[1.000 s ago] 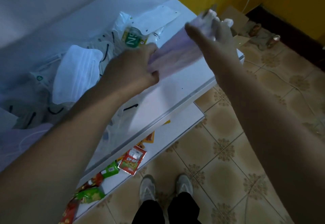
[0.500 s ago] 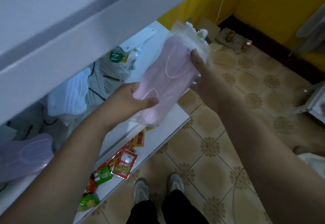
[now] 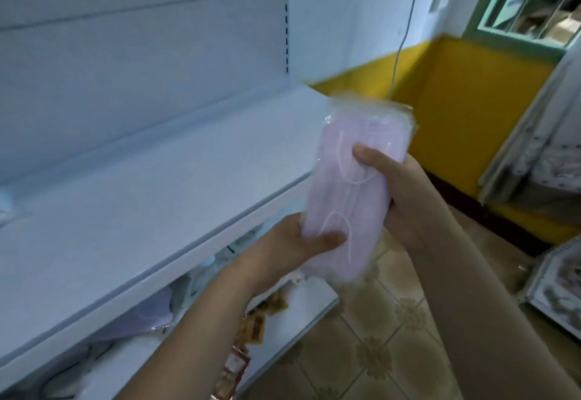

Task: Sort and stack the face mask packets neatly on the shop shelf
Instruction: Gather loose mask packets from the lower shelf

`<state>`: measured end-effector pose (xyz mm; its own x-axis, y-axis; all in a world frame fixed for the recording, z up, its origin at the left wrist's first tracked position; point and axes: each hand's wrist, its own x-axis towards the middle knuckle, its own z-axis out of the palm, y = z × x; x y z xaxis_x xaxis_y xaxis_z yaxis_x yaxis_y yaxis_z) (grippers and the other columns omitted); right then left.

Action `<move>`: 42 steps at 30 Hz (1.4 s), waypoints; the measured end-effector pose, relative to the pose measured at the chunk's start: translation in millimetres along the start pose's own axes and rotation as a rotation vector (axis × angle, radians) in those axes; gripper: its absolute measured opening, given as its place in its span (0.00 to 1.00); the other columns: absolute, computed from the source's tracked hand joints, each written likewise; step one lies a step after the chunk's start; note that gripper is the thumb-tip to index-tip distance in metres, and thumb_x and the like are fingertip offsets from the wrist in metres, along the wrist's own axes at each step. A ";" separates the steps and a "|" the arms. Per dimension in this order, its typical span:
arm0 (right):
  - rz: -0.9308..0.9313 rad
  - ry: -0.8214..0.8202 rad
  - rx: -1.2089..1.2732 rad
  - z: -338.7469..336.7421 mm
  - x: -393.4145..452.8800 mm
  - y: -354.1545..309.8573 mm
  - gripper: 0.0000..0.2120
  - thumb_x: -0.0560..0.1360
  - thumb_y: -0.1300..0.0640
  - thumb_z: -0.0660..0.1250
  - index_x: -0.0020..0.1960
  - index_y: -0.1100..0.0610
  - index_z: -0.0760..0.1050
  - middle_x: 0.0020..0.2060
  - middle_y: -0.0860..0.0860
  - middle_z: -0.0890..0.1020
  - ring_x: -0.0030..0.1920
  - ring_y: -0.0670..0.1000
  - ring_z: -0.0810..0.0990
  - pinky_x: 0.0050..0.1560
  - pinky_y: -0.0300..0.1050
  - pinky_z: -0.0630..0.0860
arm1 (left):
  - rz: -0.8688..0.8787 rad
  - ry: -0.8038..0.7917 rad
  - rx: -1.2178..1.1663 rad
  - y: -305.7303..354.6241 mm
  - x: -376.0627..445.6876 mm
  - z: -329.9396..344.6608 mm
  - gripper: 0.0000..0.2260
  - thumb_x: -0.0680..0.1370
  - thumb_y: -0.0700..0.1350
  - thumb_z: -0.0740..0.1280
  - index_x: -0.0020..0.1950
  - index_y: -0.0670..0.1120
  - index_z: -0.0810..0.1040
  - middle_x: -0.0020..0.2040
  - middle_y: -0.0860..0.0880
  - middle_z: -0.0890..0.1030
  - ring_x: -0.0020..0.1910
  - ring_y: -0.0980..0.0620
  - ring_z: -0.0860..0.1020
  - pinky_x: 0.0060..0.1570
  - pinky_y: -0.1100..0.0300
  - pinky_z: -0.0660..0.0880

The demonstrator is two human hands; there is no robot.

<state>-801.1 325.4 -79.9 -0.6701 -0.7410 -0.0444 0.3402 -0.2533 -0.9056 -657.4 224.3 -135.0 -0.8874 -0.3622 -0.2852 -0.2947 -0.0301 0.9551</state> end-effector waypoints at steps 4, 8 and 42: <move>-0.028 -0.082 0.058 92.5 -10.1 -11.6 0.19 0.74 0.62 0.70 0.64 0.63 0.77 0.55 0.62 0.83 0.53 0.61 0.84 0.53 0.60 0.81 | 0.061 0.147 -0.062 30.2 -68.9 -53.6 0.18 0.76 0.49 0.74 0.65 0.49 0.78 0.57 0.49 0.85 0.54 0.46 0.84 0.52 0.39 0.81; 0.009 -0.255 0.092 218.6 -41.4 4.5 0.22 0.71 0.62 0.72 0.64 0.64 0.77 0.54 0.62 0.83 0.50 0.59 0.84 0.49 0.55 0.81 | 0.119 0.371 -0.138 31.3 -179.4 -127.4 0.14 0.78 0.46 0.71 0.64 0.48 0.78 0.56 0.49 0.85 0.50 0.48 0.85 0.42 0.45 0.83; -0.362 -0.926 -1.302 724.0 -63.3 301.6 0.18 0.79 0.53 0.64 0.64 0.62 0.72 0.62 0.60 0.75 0.61 0.58 0.75 0.58 0.44 0.72 | -0.816 1.222 0.845 -112.4 -463.4 -469.9 0.27 0.77 0.54 0.65 0.75 0.53 0.63 0.67 0.46 0.66 0.67 0.42 0.66 0.64 0.49 0.64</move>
<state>-178.4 -154.4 -44.9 0.1774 -0.9826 0.0552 -0.8110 -0.1778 -0.5574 -46.5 -42.2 -72.6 0.2329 -0.9718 -0.0362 -0.9552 -0.2356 0.1794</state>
